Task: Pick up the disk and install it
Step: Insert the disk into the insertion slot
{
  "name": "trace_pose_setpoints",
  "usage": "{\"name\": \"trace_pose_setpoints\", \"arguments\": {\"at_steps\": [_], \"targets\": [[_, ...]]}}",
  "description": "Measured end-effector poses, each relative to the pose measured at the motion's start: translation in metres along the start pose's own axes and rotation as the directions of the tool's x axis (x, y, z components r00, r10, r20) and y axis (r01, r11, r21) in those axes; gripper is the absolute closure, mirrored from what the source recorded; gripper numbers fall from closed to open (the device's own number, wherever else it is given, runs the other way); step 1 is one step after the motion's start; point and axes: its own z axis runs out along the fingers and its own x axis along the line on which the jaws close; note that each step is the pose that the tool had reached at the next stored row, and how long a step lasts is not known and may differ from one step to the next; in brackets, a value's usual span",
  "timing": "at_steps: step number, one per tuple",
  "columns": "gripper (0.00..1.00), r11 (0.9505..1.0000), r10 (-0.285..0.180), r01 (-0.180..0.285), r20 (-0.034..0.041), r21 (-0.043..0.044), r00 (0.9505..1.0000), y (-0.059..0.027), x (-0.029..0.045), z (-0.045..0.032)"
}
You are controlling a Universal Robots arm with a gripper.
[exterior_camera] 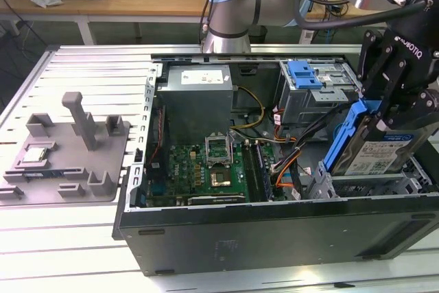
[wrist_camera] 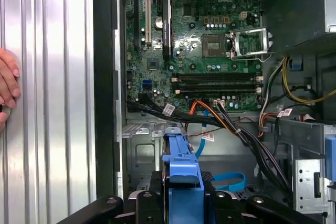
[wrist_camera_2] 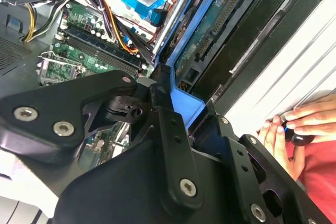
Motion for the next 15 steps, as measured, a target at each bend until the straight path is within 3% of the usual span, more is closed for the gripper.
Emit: {"name": "trace_pose_setpoints", "arguments": {"at_steps": [12, 14, 15], "targets": [[0.62, 1.0000, 0.000, 0.000, -0.0001, 0.0000, 1.0000, -0.0001, 0.0002, 0.0020], [0.56, 1.0000, 0.000, 0.000, 0.0000, 0.0000, 1.0000, -0.0001, 0.0002, 0.0020], [0.44, 1.0000, 0.000, 0.000, 0.0001, 0.0000, 1.0000, -0.0001, 0.0002, 0.0020]]}}
